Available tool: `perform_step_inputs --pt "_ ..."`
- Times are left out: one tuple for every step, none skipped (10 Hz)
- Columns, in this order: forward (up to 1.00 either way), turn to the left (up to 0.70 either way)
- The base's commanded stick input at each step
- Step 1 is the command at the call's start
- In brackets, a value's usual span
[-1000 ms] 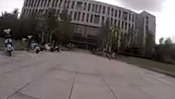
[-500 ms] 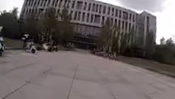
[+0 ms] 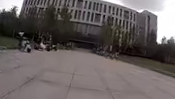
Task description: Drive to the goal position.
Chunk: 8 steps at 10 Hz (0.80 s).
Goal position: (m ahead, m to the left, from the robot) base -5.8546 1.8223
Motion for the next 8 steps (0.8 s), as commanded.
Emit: perform_step_inputs --pt "1.00 0.00" --pt "1.00 0.00" --pt "1.00 0.00" --pt "1.00 0.00" --pt "1.00 0.00" --pt "1.00 0.00" --pt "1.00 0.00" --pt "1.00 0.00"
